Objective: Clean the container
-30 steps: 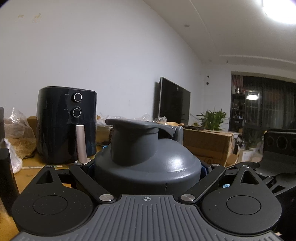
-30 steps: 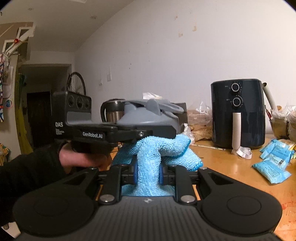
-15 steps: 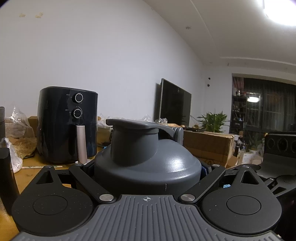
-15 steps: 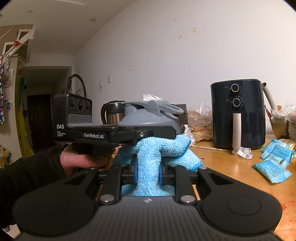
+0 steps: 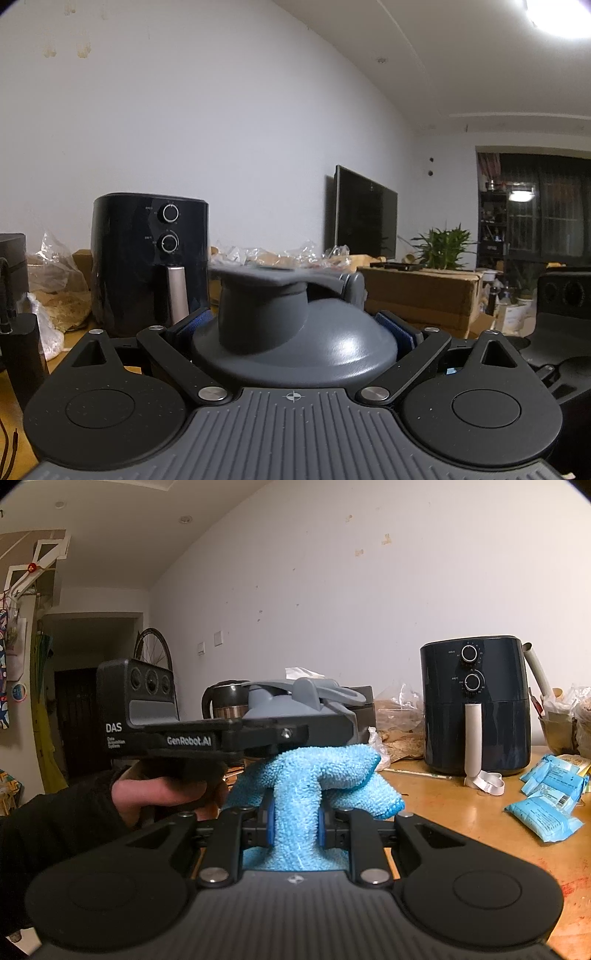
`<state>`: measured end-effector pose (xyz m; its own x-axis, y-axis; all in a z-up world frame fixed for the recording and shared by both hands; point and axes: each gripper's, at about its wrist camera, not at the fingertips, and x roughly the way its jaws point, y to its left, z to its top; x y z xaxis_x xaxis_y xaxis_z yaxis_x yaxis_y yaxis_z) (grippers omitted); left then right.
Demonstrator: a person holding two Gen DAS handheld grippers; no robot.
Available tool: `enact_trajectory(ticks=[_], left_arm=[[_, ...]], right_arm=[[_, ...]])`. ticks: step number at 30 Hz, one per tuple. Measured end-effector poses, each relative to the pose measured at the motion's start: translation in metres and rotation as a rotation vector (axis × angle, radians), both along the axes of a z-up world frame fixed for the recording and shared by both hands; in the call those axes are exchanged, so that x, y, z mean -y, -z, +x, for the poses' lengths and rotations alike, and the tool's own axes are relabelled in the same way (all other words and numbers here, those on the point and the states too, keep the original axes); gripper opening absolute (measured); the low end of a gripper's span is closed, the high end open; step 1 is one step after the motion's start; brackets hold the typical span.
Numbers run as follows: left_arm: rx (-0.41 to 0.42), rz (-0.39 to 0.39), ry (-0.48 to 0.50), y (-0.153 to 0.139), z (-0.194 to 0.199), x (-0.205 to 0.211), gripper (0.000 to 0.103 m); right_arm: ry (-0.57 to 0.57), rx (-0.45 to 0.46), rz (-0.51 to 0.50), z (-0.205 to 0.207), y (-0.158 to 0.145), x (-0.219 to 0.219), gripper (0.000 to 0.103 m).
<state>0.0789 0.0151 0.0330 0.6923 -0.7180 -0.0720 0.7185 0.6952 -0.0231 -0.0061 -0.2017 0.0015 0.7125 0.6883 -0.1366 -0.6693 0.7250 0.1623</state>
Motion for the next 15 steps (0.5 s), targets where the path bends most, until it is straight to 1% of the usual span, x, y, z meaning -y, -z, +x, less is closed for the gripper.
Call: enact_trajectory(ticks=[10,15], left_arm=[[-0.001,0.005,-0.014,-0.0012,-0.0011,0.0018,0.095],[-0.012,0.024,-0.016,-0.0038,-0.0005,0.004,0.095]], right_arm=[[0.002,0.001,-0.003,-0.0003,0.0,-0.0011,0.016],[0.008,0.012,0.001,-0.001,-0.0023,-0.0012,0.016]])
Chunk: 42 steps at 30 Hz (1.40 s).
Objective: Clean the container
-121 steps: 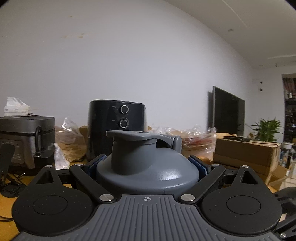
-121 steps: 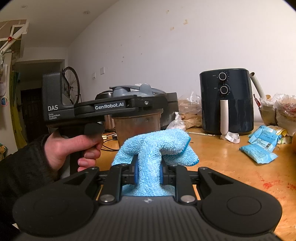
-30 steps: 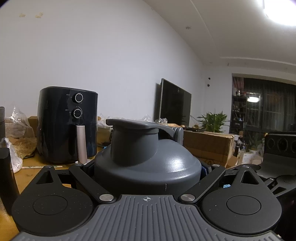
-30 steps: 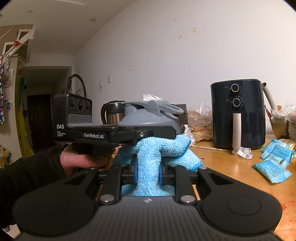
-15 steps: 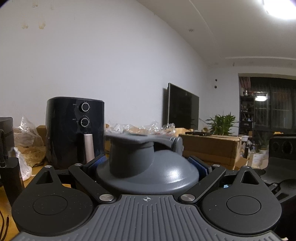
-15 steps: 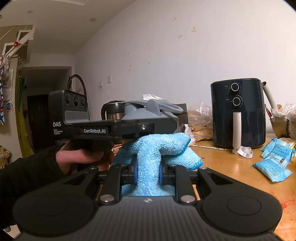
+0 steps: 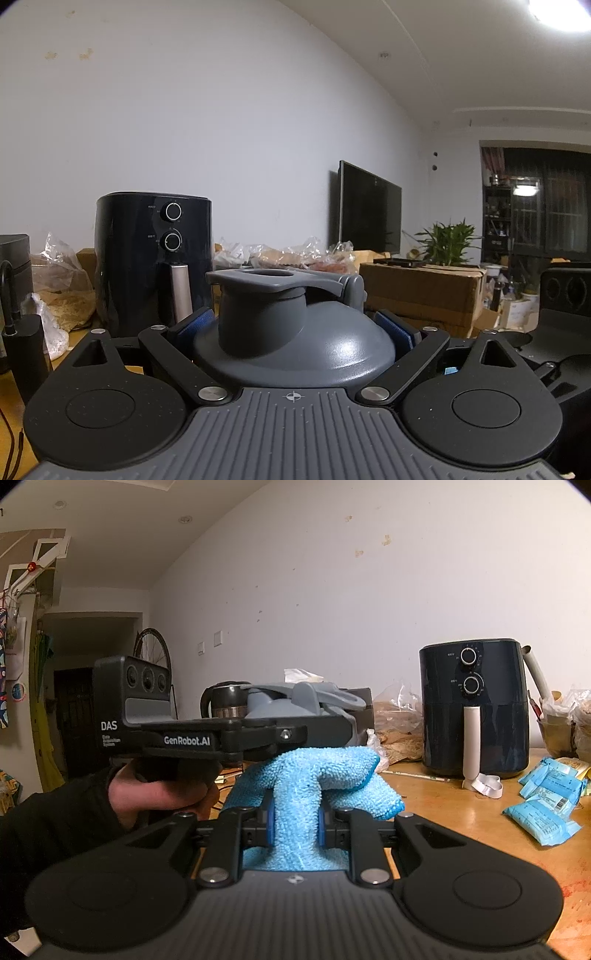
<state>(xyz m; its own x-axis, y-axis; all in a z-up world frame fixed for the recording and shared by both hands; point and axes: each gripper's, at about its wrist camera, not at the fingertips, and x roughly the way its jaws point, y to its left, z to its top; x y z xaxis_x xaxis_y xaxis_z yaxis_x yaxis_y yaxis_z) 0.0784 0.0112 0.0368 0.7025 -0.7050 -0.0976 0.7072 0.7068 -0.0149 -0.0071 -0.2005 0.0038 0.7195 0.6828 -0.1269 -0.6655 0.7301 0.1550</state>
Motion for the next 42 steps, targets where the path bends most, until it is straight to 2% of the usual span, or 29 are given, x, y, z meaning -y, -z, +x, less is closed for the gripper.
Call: enact_trajectory(ticks=[8,15,21,42], left_arm=[[-0.006,-0.01,-0.001,0.001,0.004,-0.003,0.095],[-0.001,-0.001,0.003,0.002,0.003,-0.002,0.095],[-0.001,0.002,0.006,0.002,0.003,-0.002,0.095],[-0.005,0.004,0.011,0.001,0.006,-0.002,0.095]], right_arm=[[0.004,0.017,-0.007,-0.001,-0.005,-0.002,0.016],[0.007,-0.001,-0.027,0.0,-0.003,-0.003,0.024],[0.007,-0.01,-0.053,0.001,0.0,-0.005,0.021],[-0.026,-0.192,-0.163,0.019,0.035,-0.017,0.019]])
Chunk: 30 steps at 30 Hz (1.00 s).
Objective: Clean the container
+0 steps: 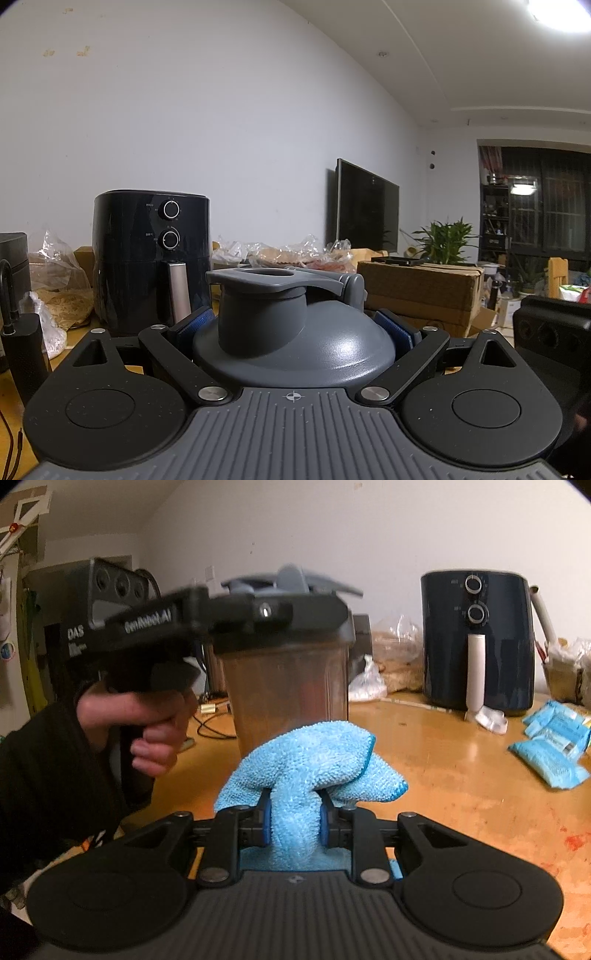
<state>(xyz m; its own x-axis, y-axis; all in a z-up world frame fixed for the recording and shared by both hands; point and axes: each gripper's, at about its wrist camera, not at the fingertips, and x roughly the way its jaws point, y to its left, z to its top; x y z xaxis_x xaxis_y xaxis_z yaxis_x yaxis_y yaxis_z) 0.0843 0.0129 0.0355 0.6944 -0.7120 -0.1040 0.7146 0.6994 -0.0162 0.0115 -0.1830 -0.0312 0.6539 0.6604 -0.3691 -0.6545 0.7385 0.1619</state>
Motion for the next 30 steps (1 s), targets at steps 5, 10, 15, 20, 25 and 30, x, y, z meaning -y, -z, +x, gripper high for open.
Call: enact_trajectory(ticks=[5,10,15,20,25,30], left_arm=[[0.0,-0.001,-0.001,0.0,0.0,0.001,0.095],[-0.001,-0.001,-0.001,0.001,-0.003,0.001,0.095],[-0.002,-0.002,0.0,0.002,-0.003,0.001,0.095],[-0.006,-0.006,0.002,0.002,-0.003,0.001,0.095],[-0.008,-0.005,0.003,0.001,-0.002,0.001,0.095],[-0.01,-0.006,0.004,0.001,-0.001,0.0,0.095]], right_arm=[[-0.009,-0.043,-0.011,0.006,0.01,-0.001,0.019],[-0.014,-0.078,-0.026,0.012,0.021,-0.003,0.018],[-0.017,-0.106,-0.017,0.016,0.026,-0.001,0.018],[-0.017,-0.106,-0.012,0.017,0.027,0.0,0.018],[-0.017,-0.112,0.005,0.018,0.028,0.002,0.019],[-0.016,-0.101,0.009,0.016,0.027,0.003,0.019]])
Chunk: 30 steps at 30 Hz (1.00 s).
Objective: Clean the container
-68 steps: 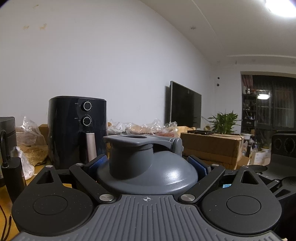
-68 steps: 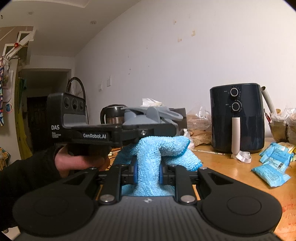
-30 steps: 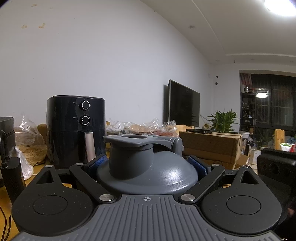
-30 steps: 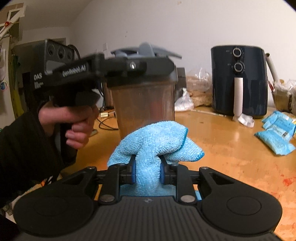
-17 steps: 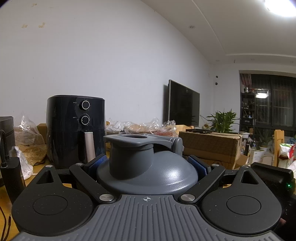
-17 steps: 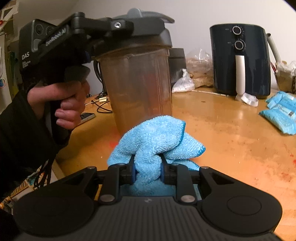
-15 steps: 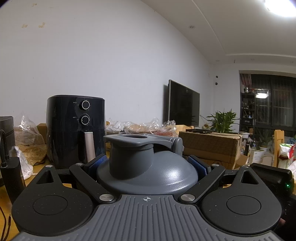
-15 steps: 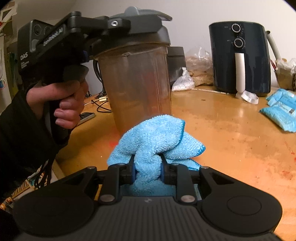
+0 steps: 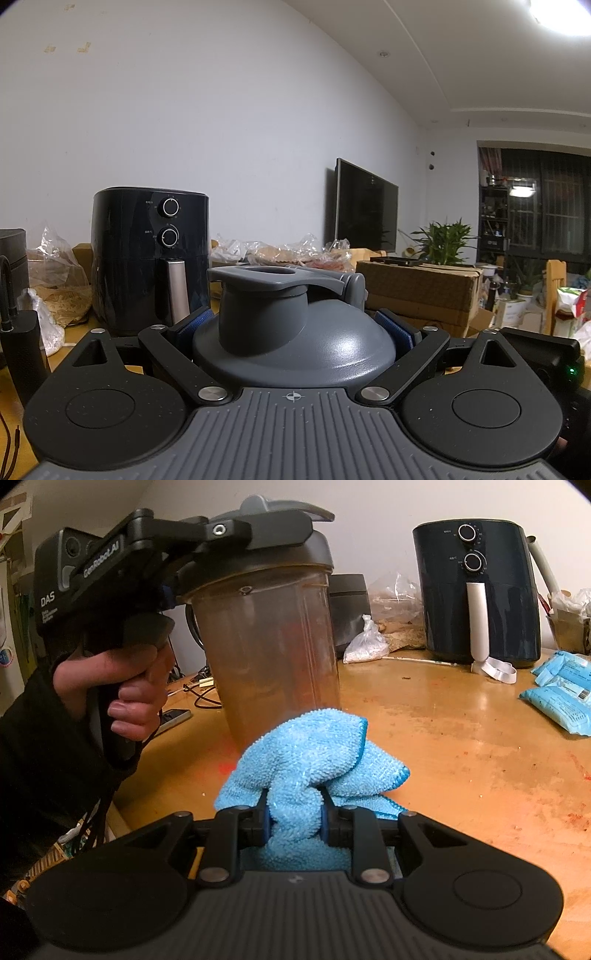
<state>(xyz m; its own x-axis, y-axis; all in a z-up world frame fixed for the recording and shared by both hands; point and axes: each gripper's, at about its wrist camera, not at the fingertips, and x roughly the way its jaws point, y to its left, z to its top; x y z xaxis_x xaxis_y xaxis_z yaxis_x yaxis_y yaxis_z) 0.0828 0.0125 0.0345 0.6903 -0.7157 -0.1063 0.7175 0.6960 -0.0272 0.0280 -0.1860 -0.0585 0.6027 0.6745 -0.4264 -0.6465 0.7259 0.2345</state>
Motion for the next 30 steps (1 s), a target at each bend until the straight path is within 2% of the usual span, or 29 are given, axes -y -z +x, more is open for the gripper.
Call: enact_trajectory(ticks=[30], left_arm=[[-0.01,0.012,0.003,-0.001,0.0,0.0,0.095]], right_arm=[[0.05,0.217,0.135,-0.024,-0.049,0.013,0.019]])
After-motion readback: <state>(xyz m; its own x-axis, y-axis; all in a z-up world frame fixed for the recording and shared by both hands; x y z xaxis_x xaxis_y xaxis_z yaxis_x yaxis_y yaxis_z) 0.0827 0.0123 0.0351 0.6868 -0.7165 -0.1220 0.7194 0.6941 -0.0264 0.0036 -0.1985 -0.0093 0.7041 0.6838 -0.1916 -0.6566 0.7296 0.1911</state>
